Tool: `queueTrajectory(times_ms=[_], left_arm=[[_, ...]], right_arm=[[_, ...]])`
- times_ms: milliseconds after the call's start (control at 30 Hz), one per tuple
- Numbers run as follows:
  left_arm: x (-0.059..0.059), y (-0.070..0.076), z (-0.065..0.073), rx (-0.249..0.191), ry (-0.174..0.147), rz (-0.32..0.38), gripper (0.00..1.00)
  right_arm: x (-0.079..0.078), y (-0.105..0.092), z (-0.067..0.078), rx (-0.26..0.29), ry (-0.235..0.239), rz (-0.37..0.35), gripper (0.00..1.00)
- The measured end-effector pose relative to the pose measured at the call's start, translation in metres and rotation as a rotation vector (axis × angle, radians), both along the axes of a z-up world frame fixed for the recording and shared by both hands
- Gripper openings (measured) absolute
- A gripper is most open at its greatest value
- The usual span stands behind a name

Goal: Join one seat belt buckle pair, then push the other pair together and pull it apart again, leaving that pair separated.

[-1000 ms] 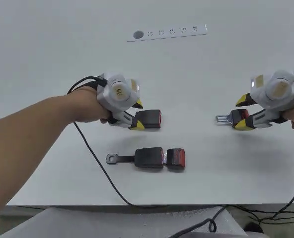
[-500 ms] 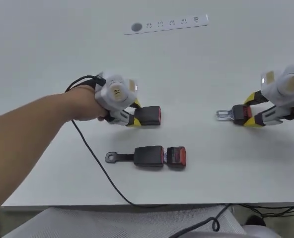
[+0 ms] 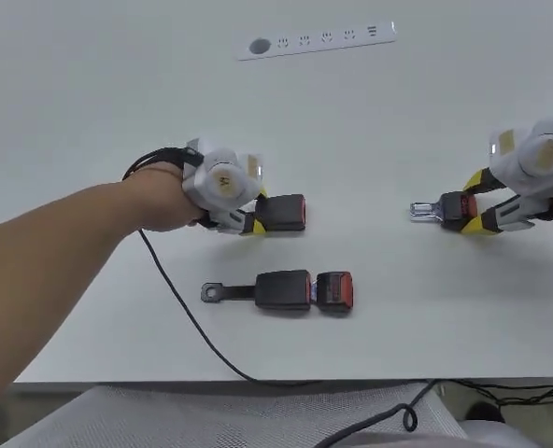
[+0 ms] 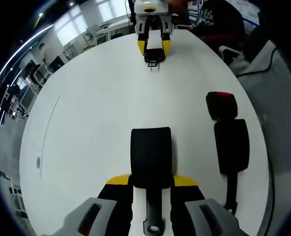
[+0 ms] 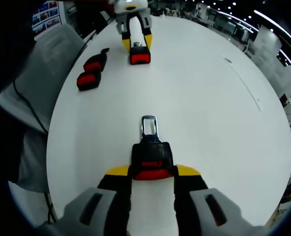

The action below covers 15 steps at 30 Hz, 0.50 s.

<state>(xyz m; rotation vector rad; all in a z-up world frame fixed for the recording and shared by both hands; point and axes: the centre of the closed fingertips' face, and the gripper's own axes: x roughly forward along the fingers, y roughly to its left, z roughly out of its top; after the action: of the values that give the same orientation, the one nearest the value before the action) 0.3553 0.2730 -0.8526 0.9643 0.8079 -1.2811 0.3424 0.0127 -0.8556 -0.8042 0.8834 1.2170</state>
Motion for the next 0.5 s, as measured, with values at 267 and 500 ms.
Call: queueTrajectory(times_ms=[267,500], left_arm=[[0.0,0.001,0.0,0.024,-0.009,-0.005,0.29],[0.001,0.0,0.0,0.009,-0.003,0.004,0.29]], right_arm=[[-0.003,0.018,0.001,0.005,0.0,-0.001,0.32],[-0.003,0.051,0.001,0.041,-0.008,0.0,0.32]])
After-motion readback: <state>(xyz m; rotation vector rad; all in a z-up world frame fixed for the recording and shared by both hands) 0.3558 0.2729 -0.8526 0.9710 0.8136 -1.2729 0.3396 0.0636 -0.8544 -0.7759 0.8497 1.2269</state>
